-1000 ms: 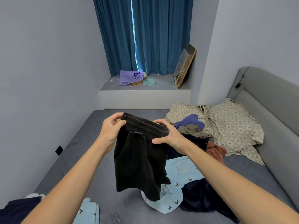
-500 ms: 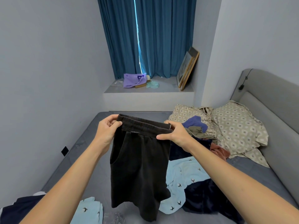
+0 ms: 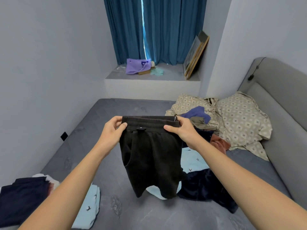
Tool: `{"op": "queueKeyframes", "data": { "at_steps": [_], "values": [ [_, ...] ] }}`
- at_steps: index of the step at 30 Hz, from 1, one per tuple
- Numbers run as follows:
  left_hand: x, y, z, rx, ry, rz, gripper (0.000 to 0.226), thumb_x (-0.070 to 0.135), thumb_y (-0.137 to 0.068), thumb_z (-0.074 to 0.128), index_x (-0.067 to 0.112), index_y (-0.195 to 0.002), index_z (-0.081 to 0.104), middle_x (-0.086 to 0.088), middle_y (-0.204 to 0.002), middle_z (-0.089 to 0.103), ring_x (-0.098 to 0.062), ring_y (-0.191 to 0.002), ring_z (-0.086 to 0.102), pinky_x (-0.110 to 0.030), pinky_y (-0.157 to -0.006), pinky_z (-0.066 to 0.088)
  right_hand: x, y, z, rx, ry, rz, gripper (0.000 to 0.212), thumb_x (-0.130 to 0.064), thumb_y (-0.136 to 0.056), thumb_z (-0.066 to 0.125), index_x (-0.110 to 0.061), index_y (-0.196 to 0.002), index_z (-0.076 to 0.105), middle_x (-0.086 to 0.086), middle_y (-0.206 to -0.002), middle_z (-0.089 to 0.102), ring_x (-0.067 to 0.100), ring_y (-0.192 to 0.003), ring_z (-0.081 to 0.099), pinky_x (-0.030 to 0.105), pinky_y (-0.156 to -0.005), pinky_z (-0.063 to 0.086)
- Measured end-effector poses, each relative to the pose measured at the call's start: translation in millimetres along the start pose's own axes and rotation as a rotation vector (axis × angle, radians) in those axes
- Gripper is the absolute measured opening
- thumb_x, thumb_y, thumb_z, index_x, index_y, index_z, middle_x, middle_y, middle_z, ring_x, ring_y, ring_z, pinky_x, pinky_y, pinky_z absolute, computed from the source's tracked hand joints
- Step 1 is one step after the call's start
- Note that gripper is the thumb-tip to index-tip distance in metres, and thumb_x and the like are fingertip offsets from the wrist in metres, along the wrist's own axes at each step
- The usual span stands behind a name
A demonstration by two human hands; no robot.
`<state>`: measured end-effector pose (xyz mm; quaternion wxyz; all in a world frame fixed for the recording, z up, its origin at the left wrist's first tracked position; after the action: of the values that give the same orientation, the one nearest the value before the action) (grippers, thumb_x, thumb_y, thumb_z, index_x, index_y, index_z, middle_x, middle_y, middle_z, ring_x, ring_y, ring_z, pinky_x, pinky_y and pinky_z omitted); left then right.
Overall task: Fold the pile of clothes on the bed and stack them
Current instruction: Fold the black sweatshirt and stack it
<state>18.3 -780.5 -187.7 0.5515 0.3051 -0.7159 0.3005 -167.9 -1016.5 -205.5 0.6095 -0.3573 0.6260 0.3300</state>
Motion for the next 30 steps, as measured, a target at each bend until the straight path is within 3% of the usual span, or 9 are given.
{"op": "queueKeyframes", "data": {
  "at_steps": [4, 10, 13, 18, 21, 25, 28, 30],
  "values": [
    [-20, 6, 25, 0.029, 0.021, -0.038, 0.016, 0.012, -0.105, 0.058, 0.021, -0.113, 0.069, 0.005, -0.106, 0.079, -0.009, -0.099, 0.075, -0.016, -0.074, 0.056, 21, 5, -15, -0.015, -0.007, 0.045, 0.025, -0.03, -0.086, 0.085, -0.028, -0.109, 0.077, 0.001, -0.112, 0.079, 0.019, -0.105, 0.076, 0.026, -0.081, 0.061],
    [-63, -17, 52, 0.04, 0.046, -0.141, 0.017, 0.01, -0.106, 0.056, 0.018, -0.115, 0.068, 0.004, -0.109, 0.079, -0.01, -0.103, 0.074, -0.016, -0.078, 0.057, 60, -21, -31, 0.02, 0.063, 0.155, 0.025, -0.032, -0.087, 0.083, -0.026, -0.11, 0.077, -0.002, -0.109, 0.079, 0.015, -0.102, 0.075, 0.026, -0.081, 0.061],
    [-102, -57, 67, 0.013, 0.051, -0.187, 0.018, 0.01, -0.106, 0.055, 0.018, -0.116, 0.067, 0.003, -0.111, 0.079, -0.011, -0.105, 0.074, -0.022, -0.085, 0.059, 99, -55, -39, 0.083, 0.104, 0.207, 0.023, -0.033, -0.087, 0.084, -0.028, -0.107, 0.076, -0.007, -0.104, 0.079, 0.009, -0.095, 0.075, 0.019, -0.073, 0.059],
    [-214, -136, 105, -0.05, 0.018, -0.287, 0.017, 0.01, -0.106, 0.055, 0.017, -0.117, 0.066, 0.002, -0.114, 0.077, -0.011, -0.108, 0.073, -0.032, -0.098, 0.058, 204, -123, -53, 0.202, 0.183, 0.337, 0.023, -0.033, -0.087, 0.084, -0.03, -0.107, 0.073, -0.013, -0.098, 0.077, 0.007, -0.092, 0.074, 0.022, -0.075, 0.06],
    [-302, -195, 140, -0.071, -0.005, -0.327, 0.015, 0.009, -0.107, 0.054, 0.014, -0.117, 0.064, -0.003, -0.119, 0.074, -0.015, -0.114, 0.069, -0.039, -0.105, 0.055, 287, -182, -64, 0.279, 0.247, 0.375, 0.026, -0.027, -0.088, 0.084, -0.024, -0.108, 0.069, -0.006, -0.097, 0.074, 0.015, -0.094, 0.073, 0.025, -0.077, 0.058],
    [-423, -270, 195, -0.08, -0.057, -0.369, 0.025, 0.019, -0.108, 0.054, 0.013, -0.132, 0.058, -0.003, -0.129, 0.067, -0.018, -0.121, 0.064, -0.042, -0.111, 0.05, 409, -259, -82, 0.378, 0.283, 0.443, 0.061, -0.014, -0.087, 0.084, -0.022, -0.139, 0.053, 0.003, -0.11, 0.067, 0.024, -0.108, 0.068, 0.043, -0.099, 0.057],
    [-510, -289, 222, -0.148, -0.094, -0.435, 0.043, 0.029, -0.106, 0.06, 0.018, -0.146, 0.049, 0.0, -0.128, 0.063, -0.016, -0.116, 0.063, -0.032, -0.106, 0.052, 490, -279, -91, 0.438, 0.344, 0.481, 0.083, -0.015, -0.087, 0.084, -0.023, -0.156, 0.037, -0.004, -0.103, 0.062, 0.023, -0.115, 0.063, 0.044, -0.109, 0.05],
    [-558, -278, 226, -0.186, -0.1, -0.471, 0.053, 0.033, -0.102, 0.066, 0.016, -0.149, 0.046, 0.003, -0.121, 0.064, -0.013, -0.11, 0.065, -0.024, -0.1, 0.053, 532, -272, -90, 0.455, 0.431, 0.477, 0.087, -0.022, -0.087, 0.085, -0.024, -0.158, 0.035, -0.004, -0.113, 0.063, 0.014, -0.108, 0.061, 0.036, -0.105, 0.048]
  ]
}}
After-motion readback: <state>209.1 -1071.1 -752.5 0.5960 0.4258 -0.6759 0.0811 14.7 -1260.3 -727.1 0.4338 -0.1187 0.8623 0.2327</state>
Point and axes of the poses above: each hand's wrist, its own y-axis away from the middle knuckle, its own z-axis out of the palm, x = y × z, the point moved 3 cm from there along -y, towards the middle knuckle
